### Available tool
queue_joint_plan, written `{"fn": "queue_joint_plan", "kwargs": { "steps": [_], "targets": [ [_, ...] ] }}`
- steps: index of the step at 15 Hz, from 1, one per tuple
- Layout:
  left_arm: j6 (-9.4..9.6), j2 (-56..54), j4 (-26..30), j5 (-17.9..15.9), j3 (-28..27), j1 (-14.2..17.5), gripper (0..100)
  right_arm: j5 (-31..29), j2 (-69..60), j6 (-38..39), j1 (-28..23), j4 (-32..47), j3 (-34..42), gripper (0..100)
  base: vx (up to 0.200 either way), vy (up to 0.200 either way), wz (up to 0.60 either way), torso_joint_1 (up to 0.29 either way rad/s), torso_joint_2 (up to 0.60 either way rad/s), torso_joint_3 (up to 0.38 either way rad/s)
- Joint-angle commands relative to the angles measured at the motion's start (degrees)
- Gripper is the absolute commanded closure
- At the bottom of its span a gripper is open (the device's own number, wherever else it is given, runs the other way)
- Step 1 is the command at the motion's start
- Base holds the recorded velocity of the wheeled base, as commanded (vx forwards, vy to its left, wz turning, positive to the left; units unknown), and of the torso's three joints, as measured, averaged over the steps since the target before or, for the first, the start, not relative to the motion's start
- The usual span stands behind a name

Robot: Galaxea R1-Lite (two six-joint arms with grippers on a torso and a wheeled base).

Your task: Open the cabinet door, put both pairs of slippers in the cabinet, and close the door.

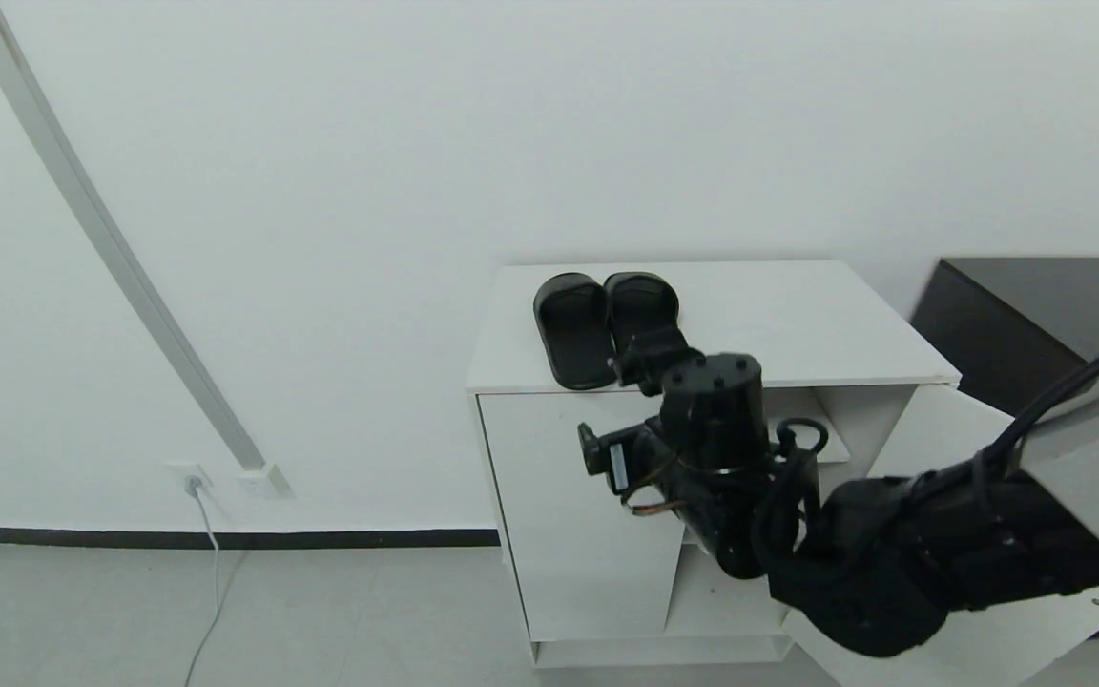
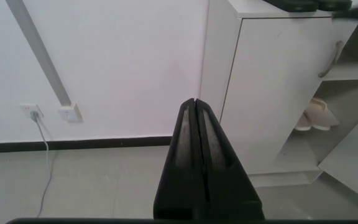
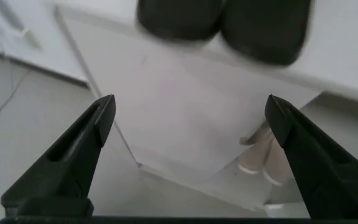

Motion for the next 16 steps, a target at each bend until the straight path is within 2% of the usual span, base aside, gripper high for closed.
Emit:
{"fn": "queue_joint_plan", "kwargs": {
  "steps": [1, 4, 12, 15, 16],
  "targets": [
    [0.08, 0.07, 0.0, -0.08, 0.0, 0.0, 100, -5.99, -2.05, 5.13, 0.24, 10.19, -12.67, 0, 0.0, 0.0, 0.0, 0.0, 0.0, 0.0],
    [0.08, 0.07, 0.0, -0.08, 0.0, 0.0, 100, -6.08, -1.0, 5.13, 0.33, 10.11, -12.67, 0, 0.0, 0.0, 0.0, 0.0, 0.0, 0.0],
    [0.08, 0.07, 0.0, -0.08, 0.0, 0.0, 100, -6.16, 0.93, 5.66, 0.33, 10.02, -11.79, 0, 0.2, 0.0, 0.0, 0.007, 0.0, 0.002],
    [-0.01, 0.07, 0.0, -0.08, 0.0, 0.0, 100, -6.16, 3.31, 5.39, 0.24, 7.21, -11.09, 0, 0.2, 0.0, 0.0, 0.004, 0.0, 0.004],
    [-0.01, 0.07, 0.0, 0.01, 0.0, 0.0, 100, -6.16, 4.01, 5.13, 0.15, 6.06, -10.65, 0, 0.0, 0.0, 0.0, 0.0, 0.0, 0.0]
  ]
}}
